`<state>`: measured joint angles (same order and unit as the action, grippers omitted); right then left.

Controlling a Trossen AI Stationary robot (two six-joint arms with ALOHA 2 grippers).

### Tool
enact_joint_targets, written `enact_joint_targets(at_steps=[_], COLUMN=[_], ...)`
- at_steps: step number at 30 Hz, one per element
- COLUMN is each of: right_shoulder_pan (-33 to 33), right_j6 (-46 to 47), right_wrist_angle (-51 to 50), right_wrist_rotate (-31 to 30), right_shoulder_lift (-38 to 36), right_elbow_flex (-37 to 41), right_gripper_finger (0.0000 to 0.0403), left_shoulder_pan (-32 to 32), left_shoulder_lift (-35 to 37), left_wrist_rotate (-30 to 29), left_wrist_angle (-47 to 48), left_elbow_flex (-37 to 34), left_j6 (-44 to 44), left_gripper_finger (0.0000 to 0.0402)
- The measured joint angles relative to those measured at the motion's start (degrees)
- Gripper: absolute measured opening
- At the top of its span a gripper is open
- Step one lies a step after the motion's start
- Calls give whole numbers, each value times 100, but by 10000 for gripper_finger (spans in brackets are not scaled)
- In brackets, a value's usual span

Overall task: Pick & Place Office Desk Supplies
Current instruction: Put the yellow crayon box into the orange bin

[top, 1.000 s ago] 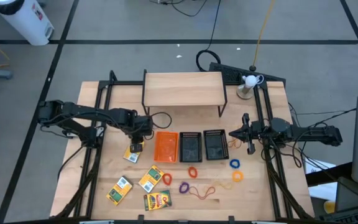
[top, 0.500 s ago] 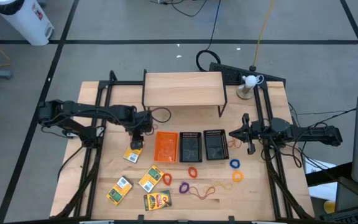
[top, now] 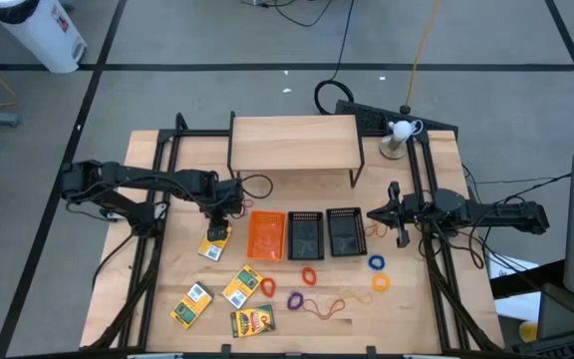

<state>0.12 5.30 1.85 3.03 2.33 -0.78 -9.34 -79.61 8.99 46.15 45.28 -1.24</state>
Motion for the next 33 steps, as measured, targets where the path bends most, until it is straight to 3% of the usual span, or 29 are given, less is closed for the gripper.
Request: enact_joint_targets(at_steps=[6,16,23,33], right_shoulder_pan=[0,-2,0,0], right_j6=[2,1,2,2], right_wrist_angle=[-1,-1,1,14], right_wrist_rotate=[2,2,0,0], right_shoulder_lift=[0,175,348,409], right_elbow_flex=[0,0,0,0], right_gripper_finger=[13,13,13,14], left_shoulder_pan=[0,-2,-2,9], left_shoulder_lift=[-182,-1150,-1168,-988], left_wrist_rotate=[152,156,433,1233], left_wrist_angle=[-11,-51,24,265], left_elbow_flex=[-2,30,17,-17], left_j6=[-2,-227,-323,-284], left_gripper_finger=[189,189,185,112])
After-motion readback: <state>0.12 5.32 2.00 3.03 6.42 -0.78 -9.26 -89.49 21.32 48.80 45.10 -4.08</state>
